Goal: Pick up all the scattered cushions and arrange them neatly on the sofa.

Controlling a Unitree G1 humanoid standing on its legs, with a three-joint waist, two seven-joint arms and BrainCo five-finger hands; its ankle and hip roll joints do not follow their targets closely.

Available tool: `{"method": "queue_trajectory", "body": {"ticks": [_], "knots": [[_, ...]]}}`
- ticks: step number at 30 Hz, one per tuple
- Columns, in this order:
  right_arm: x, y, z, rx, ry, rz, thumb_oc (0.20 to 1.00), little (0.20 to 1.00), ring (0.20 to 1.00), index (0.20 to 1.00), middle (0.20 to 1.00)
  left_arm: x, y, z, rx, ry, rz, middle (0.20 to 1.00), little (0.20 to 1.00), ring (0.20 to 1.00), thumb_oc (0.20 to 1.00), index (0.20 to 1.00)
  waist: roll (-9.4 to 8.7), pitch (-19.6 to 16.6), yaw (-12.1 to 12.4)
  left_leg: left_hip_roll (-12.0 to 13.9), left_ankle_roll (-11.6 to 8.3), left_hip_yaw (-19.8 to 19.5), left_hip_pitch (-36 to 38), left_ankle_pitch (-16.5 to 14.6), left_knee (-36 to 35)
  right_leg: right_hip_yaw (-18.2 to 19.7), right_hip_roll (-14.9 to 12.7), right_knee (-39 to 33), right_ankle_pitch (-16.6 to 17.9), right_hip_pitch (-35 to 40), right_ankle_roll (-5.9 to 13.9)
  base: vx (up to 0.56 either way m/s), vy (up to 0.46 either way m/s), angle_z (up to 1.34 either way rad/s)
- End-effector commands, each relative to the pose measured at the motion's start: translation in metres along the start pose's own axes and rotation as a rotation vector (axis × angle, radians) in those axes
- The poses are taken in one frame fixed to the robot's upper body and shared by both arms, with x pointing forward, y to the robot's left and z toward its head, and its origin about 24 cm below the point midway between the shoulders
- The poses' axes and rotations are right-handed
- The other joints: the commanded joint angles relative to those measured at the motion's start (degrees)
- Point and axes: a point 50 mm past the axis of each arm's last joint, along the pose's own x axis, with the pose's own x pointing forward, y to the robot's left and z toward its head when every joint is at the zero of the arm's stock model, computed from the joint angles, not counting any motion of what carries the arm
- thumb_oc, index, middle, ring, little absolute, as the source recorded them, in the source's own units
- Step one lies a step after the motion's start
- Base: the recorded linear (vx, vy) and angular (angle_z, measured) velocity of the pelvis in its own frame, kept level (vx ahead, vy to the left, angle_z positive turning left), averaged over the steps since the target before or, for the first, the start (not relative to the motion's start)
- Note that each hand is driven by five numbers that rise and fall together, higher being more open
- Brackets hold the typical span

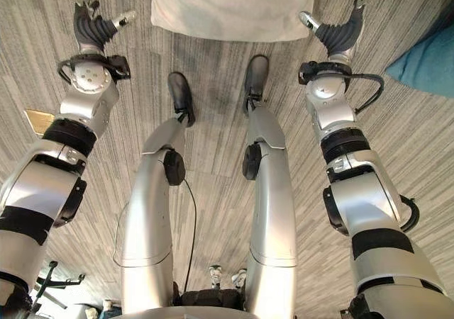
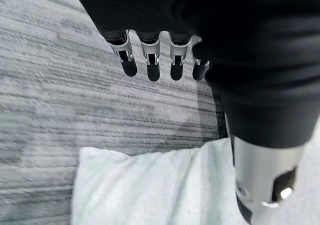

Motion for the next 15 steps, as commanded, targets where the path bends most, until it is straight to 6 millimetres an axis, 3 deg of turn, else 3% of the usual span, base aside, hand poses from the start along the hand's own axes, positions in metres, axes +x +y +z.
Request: {"method": "queue_trajectory", "body": {"ticks": [1, 5, 7, 12, 15], "knots": [[-0.035, 0.015, -0.038, -0.068, 0.041, 0.076, 1.000, 1.000, 1.000, 1.000, 1.000, -0.026, 0.014, -0.054, 0.020, 0.126, 0.051, 1.000, 1.000, 1.000, 1.000, 1.000, 0.80, -12.6, -1.4, -0.6, -1.94, -4.0, -0.5, -1.8, -2.4, 2.7, -0.9, 2.8, -7.3, 3.9, 5.60, 0.03, -0.049, -0.02], [-0.026, 0.023, -0.015, -0.050, -0.025, 0.080, 1.000, 1.000, 1.000, 1.000, 1.000, -0.019, 0.002, -0.037, 0.008, 0.075, 0.038, 1.000, 1.000, 1.000, 1.000, 1.000, 0.58, -11.6, -1.2, -0.7, -1.75, -3.9, -0.5, -2.2, -1.6, 3.1, -0.7, 3.8, -7.4, 3.8, 5.86, 0.00, 0.000, 0.00], [-0.021, 0.035, 0.010, -0.040, -0.098, 0.114, 1.000, 1.000, 1.000, 1.000, 1.000, -0.014, -0.007, -0.024, 0.020, 0.043, 0.025, 1.000, 1.000, 1.000, 1.000, 1.000, 0.42, -11.2, -1.0, -0.7, -1.41, -3.9, -0.5, -2.5, -1.4, 3.0, -0.4, 3.5, -7.3, 3.8, 6.16, 0.01, 0.013, -0.02], [-0.017, 0.054, 0.045, -0.034, -0.195, 0.164, 1.000, 1.000, 1.000, 1.000, 1.000, -0.009, -0.027, -0.010, 0.064, 0.032, -0.007, 1.000, 1.000, 1.000, 1.000, 1.000, 0.21, -10.8, -0.8, -0.7, -1.19, -3.9, -0.5, -2.4, -1.5, 3.1, -0.5, 3.3, -7.1, 3.8, 6.47, 0.01, 0.009, -0.04], [-0.014, 0.062, 0.056, -0.078, -0.215, 0.178, 1.000, 1.000, 1.000, 1.000, 1.000, -0.006, -0.041, -0.002, 0.106, 0.044, -0.023, 1.000, 1.000, 1.000, 1.000, 1.000, 0.16, -10.4, -0.7, -0.7, -1.16, -3.9, -0.5, -2.3, -1.4, 3.2, -0.4, 3.3, -7.0, 3.8, 6.51, 0.00, 0.000, 0.00]]}}
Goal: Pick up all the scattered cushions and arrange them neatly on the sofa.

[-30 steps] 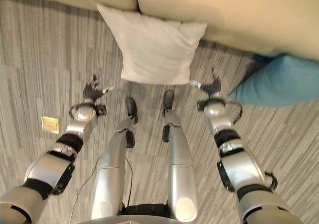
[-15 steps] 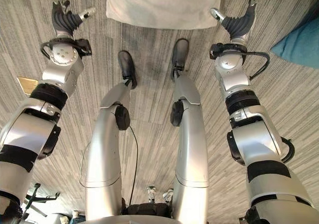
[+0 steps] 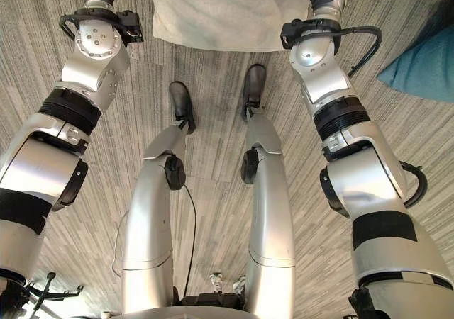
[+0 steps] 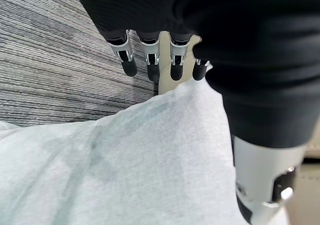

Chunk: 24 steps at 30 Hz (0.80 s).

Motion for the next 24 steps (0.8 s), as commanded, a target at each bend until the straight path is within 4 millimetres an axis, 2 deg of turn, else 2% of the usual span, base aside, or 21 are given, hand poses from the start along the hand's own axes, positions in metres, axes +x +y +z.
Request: {"method": "queue_trajectory", "body": {"ticks": [1, 8, 12, 14, 17, 24], "knots": [[-0.019, 0.033, -0.003, -0.087, -0.025, 0.127, 1.000, 1.000, 1.000, 1.000, 1.000, -0.013, -0.002, -0.037, 0.087, 0.108, 0.015, 1.000, 1.000, 1.000, 1.000, 1.000, 0.14, -6.1, -0.9, -0.7, -1.90, -4.1, -1.4, -2.4, -1.1, 3.0, -0.6, 4.9, -7.6, 2.4, 6.20, 0.00, 0.000, 0.00], [-0.013, 0.037, 0.009, -0.095, -0.039, 0.121, 1.000, 1.000, 1.000, 1.000, 1.000, -0.003, -0.002, -0.015, 0.138, 0.050, 0.040, 1.000, 1.000, 1.000, 1.000, 1.000, -0.31, -4.8, -0.9, -1.0, -1.96, -4.1, -1.4, -2.7, -0.7, 3.4, -0.3, 5.0, -7.6, 2.4, 6.33, 0.00, 0.005, 0.00], [-0.008, 0.034, 0.025, -0.063, -0.098, 0.103, 1.000, 1.000, 1.000, 1.000, 1.000, 0.004, 0.005, -0.004, 0.190, 0.029, 0.078, 1.000, 1.000, 1.000, 1.000, 1.000, -0.52, -4.2, -1.3, -1.0, -1.81, -4.2, -1.4, -2.9, -0.2, 3.6, 0.1, 4.9, -7.4, 2.4, 6.70, 0.02, 0.034, -0.02], [-0.008, 0.034, 0.032, -0.038, -0.113, 0.091, 1.000, 1.000, 1.000, 1.000, 1.000, 0.005, 0.009, -0.004, 0.234, 0.039, 0.139, 1.000, 1.000, 1.000, 1.000, 1.000, -0.53, -3.8, -1.3, -0.9, -1.71, -4.0, -1.4, -3.2, 0.1, 3.6, 0.2, 5.0, -7.4, 2.4, 6.79, 0.02, 0.042, -0.07], [-0.007, 0.030, 0.034, -0.040, -0.130, 0.073, 1.000, 1.000, 1.000, 1.000, 1.000, 0.005, 0.017, -0.007, 0.195, 0.063, 0.217, 1.000, 1.000, 1.000, 1.000, 1.000, -0.43, -3.6, -1.2, -0.8, -1.49, -4.0, -1.4, -3.4, 0.7, 3.5, 0.5, 4.9, -7.4, 2.4, 6.87, 0.02, 0.031, -0.12], [-0.006, 0.022, 0.033, -0.032, -0.142, 0.048, 1.000, 1.000, 1.000, 1.000, 1.000, 0.006, 0.026, -0.014, 0.141, 0.124, 0.239, 1.000, 1.000, 1.000, 1.000, 1.000, -0.23, -3.7, -1.6, -0.9, -1.54, -4.1, -1.4, -3.5, 1.9, 3.6, 1.0, 5.8, -7.4, 2.4, 6.66, 0.01, 0.015, -0.04]]}}
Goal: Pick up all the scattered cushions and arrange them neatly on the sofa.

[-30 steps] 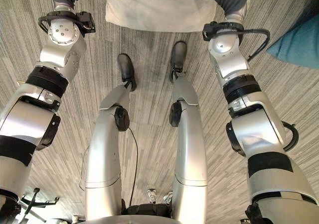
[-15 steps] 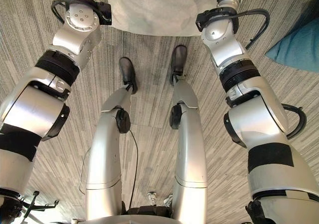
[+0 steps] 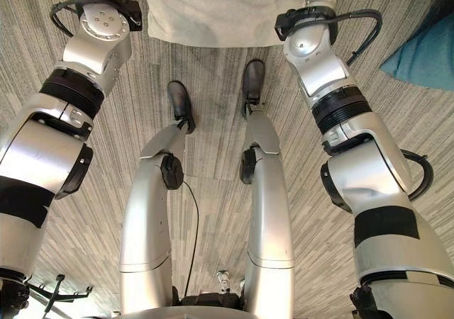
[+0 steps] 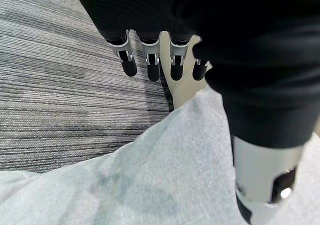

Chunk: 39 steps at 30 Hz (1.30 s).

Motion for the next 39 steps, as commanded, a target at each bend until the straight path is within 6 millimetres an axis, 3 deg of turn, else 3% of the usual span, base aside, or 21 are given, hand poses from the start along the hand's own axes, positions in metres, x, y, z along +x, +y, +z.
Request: {"method": "queue_trajectory", "body": {"ticks": [1, 7, 10, 12, 18, 19, 20, 21, 24, 25, 26, 33, 36, 39], "knots": [[-0.009, 0.018, 0.020, 0.042, -0.105, 0.038, 1.000, 1.000, 1.000, 1.000, 1.000, 0.001, 0.010, -0.022, -0.001, 0.078, 0.050, 1.000, 1.000, 1.000, 1.000, 1.000, -0.35, -3.6, -1.1, -2.0, -2.25, -5.5, 0.1, -2.2, -0.4, 1.8, -0.3, 6.6, -8.6, 3.4, 5.96, 0.00, 0.000, 0.00], [-0.007, 0.009, 0.031, 0.100, -0.160, 0.061, 1.000, 1.000, 1.000, 1.000, 1.000, 0.009, 0.021, -0.018, -0.043, 0.091, 0.018, 1.000, 1.000, 1.000, 1.000, 1.000, -0.28, -3.9, -1.7, -2.1, -2.21, -5.4, 0.1, -3.0, 0.8, 2.2, 0.3, 6.2, -8.2, 3.4, 6.07, 0.02, 0.055, -0.06], [-0.008, 0.005, 0.037, 0.124, -0.185, 0.072, 1.000, 1.000, 1.000, 1.000, 1.000, 0.009, 0.016, -0.009, -0.084, 0.082, -0.017, 1.000, 1.000, 1.000, 1.000, 1.000, -0.59, -3.1, -2.1, -2.1, -2.23, -5.4, 0.1, -3.3, 1.0, 2.6, 0.5, 6.2, -7.7, 3.4, 6.49, 0.01, 0.060, -0.14], [-0.003, -0.001, 0.040, 0.118, -0.194, 0.062, 1.000, 1.000, 1.000, 1.000, 1.000, 0.005, -0.002, 0.009, -0.120, 0.035, -0.078, 1.000, 1.000, 1.000, 1.000, 1.000, -1.06, -2.8, -2.7, -2.3, -2.13, -5.0, 0.1, -3.0, 0.3, 2.9, 0.3, 5.5, -7.5, 3.4, 6.75, 0.00, 0.006, -0.15], [-0.009, 0.013, 0.051, 0.143, -0.210, 0.107, 1.000, 1.000, 1.000, 1.000, 1.000, -0.023, -0.051, 0.027, -0.172, -0.019, -0.247, 1.000, 1.000, 1.000, 1.000, 1.000, -1.06, -1.6, -2.5, -2.1, -2.03, -5.2, 0.1, -3.1, 1.7, 3.1, 0.9, 6.8, -7.8, 3.4, 6.44, 0.00, 0.000, -0.03], [-0.010, 0.015, 0.052, 0.148, -0.215, 0.111, 1.000, 1.000, 1.000, 1.000, 1.000, -0.025, -0.054, 0.029, -0.180, -0.027, -0.260, 0.542, 0.542, 0.542, 0.542, 0.542, -1.08, -1.6, -2.6, -2.1, -2.04, -5.2, 0.1, -2.9, 1.6, 3.2, 0.9, 6.9, -7.8, 3.4, 6.46, 0.00, 0.000, 0.00], [-0.012, 0.017, 0.052, 0.154, -0.213, 0.118, 1.000, 1.000, 1.000, 1.000, 1.000, -0.029, -0.058, 0.028, -0.182, -0.028, -0.276, 0.338, 0.338, 0.338, 0.338, 0.338, -1.12, -1.5, -2.6, -2.1, -2.10, -5.3, 0.1, -2.8, 1.5, 3.2, 0.9, 7.1, -7.7, 3.4, 6.39, 0.00, 0.000, 0.00], [-0.012, 0.018, 0.051, 0.149, -0.210, 0.119, 1.000, 1.000, 1.000, 1.000, 1.000, -0.033, -0.063, 0.029, -0.189, -0.032, -0.291, 0.200, 0.200, 0.200, 0.200, 0.200, -1.12, -1.5, -2.5, -2.2, -2.10, -5.2, 0.1, -2.9, 1.7, 3.2, 1.0, 7.4, -7.9, 3.4, 6.26, 0.00, 0.000, 0.00], [-0.014, 0.028, 0.047, 0.159, -0.165, 0.127, 1.000, 1.000, 1.000, 1.000, 1.000, -0.041, -0.072, 0.040, -0.271, -0.052, -0.313, 0.200, 0.200, 0.200, 0.200, 0.200, -0.98, -1.4, -2.2, -2.3, -2.29, -5.1, 0.1, -2.8, 1.9, 3.4, 1.0, 7.8, -7.8, 3.4, 6.13, 0.00, -0.014, 0.01], [-0.015, 0.033, 0.047, 0.154, -0.149, 0.139, 0.354, 0.354, 0.354, 0.354, 0.354, -0.043, -0.074, 0.046, -0.298, -0.071, -0.319, 0.200, 0.200, 0.200, 0.200, 0.200, -0.77, -1.3, -1.9, -2.4, -2.34, -5.0, 0.1, -2.9, 2.5, 3.2, 1.0, 8.2, -7.9, 3.4, 5.99, 0.00, -0.026, 0.03], [-0.015, 0.035, 0.044, 0.154, -0.132, 0.139, 0.200, 0.200, 0.200, 0.200, 0.200, -0.043, -0.072, 0.049, -0.318, -0.082, -0.313, 0.200, 0.200, 0.200, 0.200, 0.200, -0.52, -1.2, -1.8, -2.3, -2.39, -5.0, 0.1, -2.9, 2.6, 3.2, 1.0, 8.1, -7.9, 3.4, 5.94, 0.00, 0.000, 0.00], [-0.026, 0.054, 0.060, 0.218, -0.151, 0.191, 0.200, 0.200, 0.200, 0.200, 0.200, -0.039, -0.056, 0.061, -0.488, -0.119, -0.273, 0.200, 0.200, 0.200, 0.200, 0.200, 0.39, -0.8, -0.7, -2.0, -2.72, -5.3, 0.1, -3.1, 4.2, 3.3, 1.1, 10.5, -8.4, 3.4, 5.68, 0.01, -0.031, 0.02], [-0.025, 0.047, 0.062, 0.252, -0.167, 0.161, 0.200, 0.200, 0.200, 0.200, 0.200, -0.042, -0.046, 0.069, -0.592, -0.164, -0.275, 0.200, 0.200, 0.200, 0.200, 0.200, 0.58, -1.3, -0.6, -2.4, -2.91, -5.2, 0.1, -3.2, 4.3, 3.4, 1.3, 11.2, -8.4, 3.4, 5.49, 0.01, -0.088, 0.06], [-0.031, 0.037, 0.053, 0.299, -0.175, 0.130, 0.200, 0.200, 0.200, 0.200, 0.200, -0.063, -0.048, 0.066, -0.665, -0.213, -0.340, 0.200, 0.200, 0.200, 0.200, 0.200, 1.10, -2.2, -1.0, -2.8, -3.15, -4.8, 0.1, -3.2, 3.8, 3.4, 1.8, 11.3, -8.6, 3.4, 5.27, 0.01, -0.126, 0.09]]}}
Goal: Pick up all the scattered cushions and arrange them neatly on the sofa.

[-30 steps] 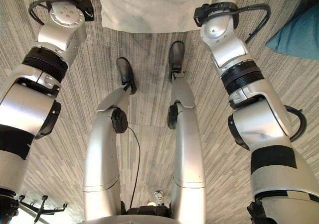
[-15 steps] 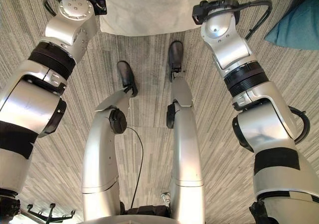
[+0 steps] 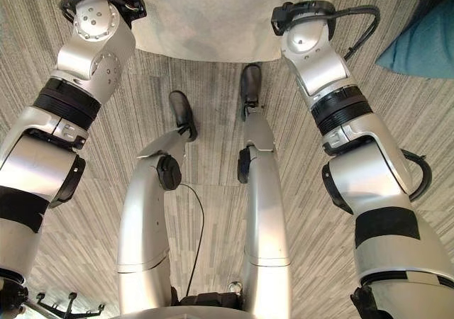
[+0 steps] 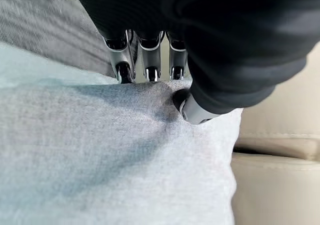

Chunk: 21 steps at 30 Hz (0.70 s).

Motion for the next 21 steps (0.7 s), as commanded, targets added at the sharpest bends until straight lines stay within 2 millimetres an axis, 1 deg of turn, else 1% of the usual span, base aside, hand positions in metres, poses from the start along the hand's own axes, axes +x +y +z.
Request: {"method": "queue_trajectory", "body": {"ticks": [1, 2, 3, 4, 6, 7, 10, 11, 12, 13, 15, 16, 17, 18, 19, 20, 21], "knots": [[-0.025, 0.039, 0.044, 0.195, -0.190, 0.139, 0.200, 0.200, 0.200, 0.200, 0.200, -0.028, -0.062, 0.022, -0.195, -0.137, -0.218, 0.200, 0.200, 0.200, 0.200, 0.200, 1.59, -3.5, -0.8, -3.6, -4.53, -7.2, -1.9, 0.0, -1.9, -1.2, 0.5, 5.7, -7.6, 3.3, 3.95, 0.01, -0.077, 0.15], [-0.026, 0.037, 0.043, 0.203, -0.193, 0.130, 0.200, 0.200, 0.200, 0.200, 0.200, -0.032, -0.063, 0.023, -0.201, -0.149, -0.235, 0.200, 0.200, 0.200, 0.200, 0.200, 1.85, -4.0, -0.9, -3.6, -4.63, -7.1, -1.9, 0.1, -2.9, -1.3, 0.4, 4.7, -7.5, 3.3, 4.09, 0.01, -0.063, 0.10], [-0.032, 0.032, 0.044, 0.219, -0.231, 0.132, 0.200, 0.200, 0.200, 0.200, 0.200, -0.047, -0.068, 0.017, -0.252, -0.144, -0.278, 0.200, 0.200, 0.200, 0.200, 0.200, 2.87, -6.8, -0.7, -3.2, -4.53, -6.9, -1.9, 0.5, -6.8, -2.3, 0.5, 1.1, -7.8, 3.3, 3.88, 0.01, -0.041, 0.12], [-0.036, 0.031, 0.040, 0.231, -0.228, 0.125, 0.200, 0.200, 0.200, 0.200, 0.200, -0.054, -0.069, 0.013, -0.272, -0.132, -0.283, 0.200, 0.200, 0.200, 0.200, 0.200, 3.32, -8.1, -0.6, -3.3, -4.54, -7.2, -1.9, 1.0, -8.2, -2.5, 0.6, -0.3, -7.6, 3.3, 3.84, 0.02, -0.037, 0.06], [-0.044, 0.028, 0.041, 0.267, -0.253, 0.124, 0.200, 0.200, 0.200, 0.200, 0.200, -0.061, -0.069, 0.011, -0.289, -0.140, -0.289, 0.200, 0.200, 0.200, 0.200, 0.200, 3.97, -10.2, -0.2, -3.0, -4.63, -7.7, -1.9, 1.6, -10.5, -3.0, 0.7, -2.6, -7.6, 3.4, 3.90, 0.00, 0.000, 0.00], [-0.051, 0.027, 0.038, 0.279, -0.263, 0.132, 0.200, 0.200, 0.200, 0.200, 0.200, -0.068, -0.066, 0.008, -0.281, -0.148, -0.291, 0.200, 0.200, 0.200, 0.200, 0.200, 4.58, -12.1, -0.1, -2.9, -4.58, -8.4, -1.6, 2.1, -12.7, -3.6, 0.7, -5.3, -7.2, 4.0, 4.02, -0.04, -0.032, -0.02], [-0.064, 0.021, 0.035, 0.300, -0.298, 0.121, 0.200, 0.200, 0.200, 0.200, 0.200, -0.079, -0.058, 0.009, -0.333, -0.179, -0.268, 0.200, 0.200, 0.200, 0.200, 0.200, 5.32, -13.0, 0.2, -2.9, -5.53, -8.8, 3.8, 4.0, -19.2, -4.4, 0.4, -10.8, -6.2, 8.3, 4.46, -0.05, -0.038, 0.00], [-0.066, 0.021, 0.034, 0.297, -0.294, 0.122, 0.200, 0.200, 0.200, 0.200, 0.200, -0.081, -0.057, 0.007, -0.332, -0.174, -0.266, 0.200, 0.200, 0.200, 0.200, 0.200, 5.37, -12.8, 0.1, -3.0, -5.57, -8.9, 4.8, 4.4, -20.1, -4.6, 0.3, -11.5, -6.0, 9.2, 4.45, -0.05, -0.053, 0.06], [-0.072, 0.017, 0.034, 0.308, -0.317, 0.108, 0.200, 0.200, 0.200, 0.200, 0.200, -0.083, -0.048, 0.009, -0.344, -0.201, -0.239, 0.200, 0.200, 0.200, 0.200, 0.200, 5.53, -13.1, 0.2, -3.0, -5.73, -9.0, 8.0, 4.9, -23.4, -4.7, 0.4, -13.4, -5.7, 11.5, 4.72, -0.06, -0.058, 0.07], [-0.077, 0.017, 0.032, 0.317, -0.317, 0.114, 0.200, 0.200, 0.200, 0.200, 0.200, -0.088, -0.045, 0.006, -0.354, -0.196, -0.235, 0.200, 0.200, 0.200, 0.200, 0.200, 5.37, -13.1, 0.2, -2.9, -5.77, -9.2, 10.3, 5.1, -24.3, -5.0, 0.3, -13.9, -5.6, 13.5, 4.62, -0.05, -0.069, 0.05], [-0.084, 0.013, 0.031, 0.334, -0.332, 0.108, 0.200, 0.200, 0.200, 0.200, 0.200, -0.091, -0.035, 0.009, -0.355, -0.228, -0.214, 0.200, 0.200, 0.200, 0.200, 0.200, 5.29, -13.5, 0.4, -3.0, -5.80, -9.5, 13.5, 5.2, -26.0, -5.1, 0.2, -14.7, -5.5, 16.3, 4.67, -0.05, -0.039, 0.05], [-0.089, 0.011, 0.028, 0.331, -0.329, 0.122, 0.200, 0.200, 0.200, 0.200, 0.200, -0.096, -0.033, 0.006, -0.359, -0.224, -0.215, 0.200, 0.200, 0.200, 0.200, 0.200, 5.11, -13.2, 0.2, -2.9, -5.97, -9.9, 16.5, 5.2, -27.3, -5.5, -0.4, -16.2, -5.1, 19.2, 4.78, -0.06, -0.023, 0.08], [-0.092, 0.009, 0.028, 0.332, -0.338, 0.117, 0.200, 0.200, 0.200, 0.200, 0.200, -0.099, -0.029, 0.008, -0.356, -0.242, -0.214, 0.200, 0.200, 0.200, 0.200, 0.200, 5.09, -13.2, 0.2, -2.8, -6.15, -10.3, 19.0, 5.5, -29.4, -5.8, -0.8, -17.4, -4.7, 21.2, 5.02, -0.06, -0.017, 0.07], [-0.095, 0.007, 0.027, 0.336, -0.344, 0.115, 0.200, 0.200, 0.200, 0.200, 0.200, -0.101, -0.024, 0.007, -0.344, -0.252, -0.207, 0.200, 0.200, 0.200, 0.200, 0.200, 5.21, -13.3, 0.1, -2.8, -6.44, -10.4, 21.3, 6.1, -31.3, -6.4, -1.1, -18.6, -4.2, 23.2, 5.14, -0.06, 0.013, 0.07], [-0.103, 0.002, 0.028, 0.344, -0.361, 0.124, 0.200, 0.200, 0.200, 0.200, 0.200, -0.106, -0.017, 0.008, -0.336, -0.275, -0.199, 0.200, 0.200, 0.200, 0.200, 0.200, 5.30, -13.4, 0.1, -2.7, -6.50, -10.3, 25.8, 8.7, -35.3, -7.3, -1.6, -21.3, -2.2, 26.7, 4.84, 0.01, 0.037, 0.10], [-0.108, 0.000, 0.026, 0.343, -0.364, 0.126, 0.200, 0.200, 0.200, 0.200, 0.200, -0.110, -0.014, 0.006, -0.326, -0.275, -0.200, 0.200, 0.200, 0.200, 0.200, 0.200, 5.44, -13.7, 0.1, -2.8, -6.63, -10.9, 29.5, 7.7, -37.8, -7.0, -1.5, -21.9, -3.4, 29.3, 5.38, -0.01, 0.022, 0.13], [-0.112, -0.003, 0.024, 0.346, -0.363, 0.129, 0.200, 0.200, 0.200, 0.200, 0.200, -0.112, -0.011, 0.006, -0.315, -0.284, -0.191, 0.200, 0.200, 0.200, 0.200, 0.200, 5.32, -13.4, 0.1, -2.9, -6.63, -10.5, 30.9, 9.9, -38.9, -7.7, -1.9, -22.9, -1.7, 30.5, 5.04, 0.04, 0.029, 0.13]]}}
